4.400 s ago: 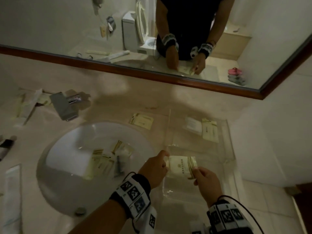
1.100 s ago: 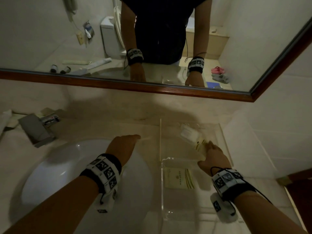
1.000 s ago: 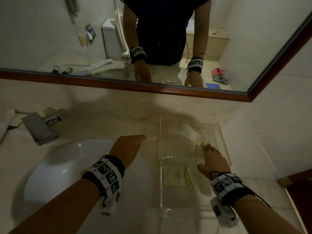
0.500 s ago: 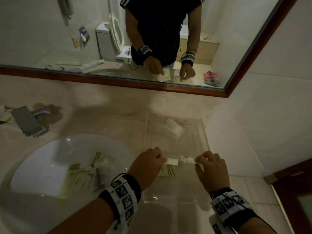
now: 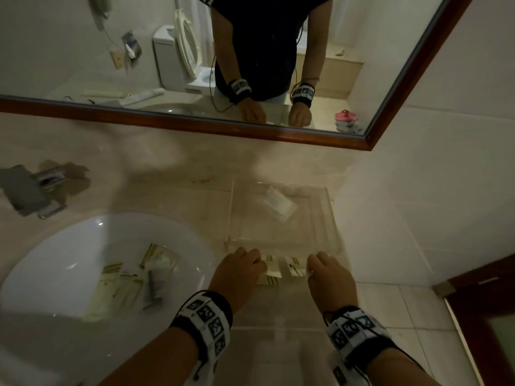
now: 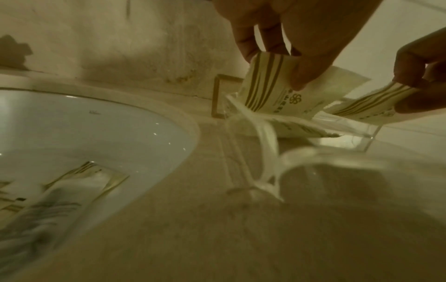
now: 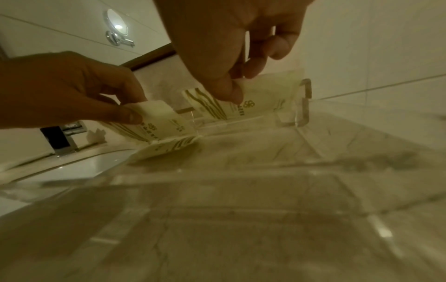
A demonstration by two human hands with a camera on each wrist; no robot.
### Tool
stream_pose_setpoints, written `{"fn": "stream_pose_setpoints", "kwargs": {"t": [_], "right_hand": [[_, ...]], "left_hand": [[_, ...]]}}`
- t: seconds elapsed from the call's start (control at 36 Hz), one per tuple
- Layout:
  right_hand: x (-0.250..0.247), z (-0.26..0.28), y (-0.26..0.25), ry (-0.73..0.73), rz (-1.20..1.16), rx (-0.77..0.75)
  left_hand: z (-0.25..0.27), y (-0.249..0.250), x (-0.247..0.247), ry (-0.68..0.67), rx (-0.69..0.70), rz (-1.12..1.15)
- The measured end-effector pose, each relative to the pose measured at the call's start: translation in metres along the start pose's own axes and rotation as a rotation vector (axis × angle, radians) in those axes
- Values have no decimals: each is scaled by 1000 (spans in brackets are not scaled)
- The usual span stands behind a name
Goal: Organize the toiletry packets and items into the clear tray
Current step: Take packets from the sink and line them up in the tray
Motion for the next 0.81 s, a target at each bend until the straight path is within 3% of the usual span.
{"fn": "stream_pose_setpoints", "kwargs": {"t": [0.14,0.28,0.53,0.81], "right_hand": [[16,-4,0,-62,41,14],[29,0,3,-142,39,59],[32,7,5,-330,-16,103],[16,4,-6,-247,-123,145]], "left_hand": [[-2,-2,14,-52,-32,22],[4,-1,22,-225,-66,77],[0,-10,23,-254,-73,58],[2,-9,10,-218,-68,116]]}}
Point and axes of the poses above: each hand's wrist, its own z-axis away from the middle knuckle, its own x-axis out of the palm, y = z × x, the point moved 5 cm from there along -z, towards the middle knuckle, and after that the axes turned 4 degrees about x, right-handed, at the moved point
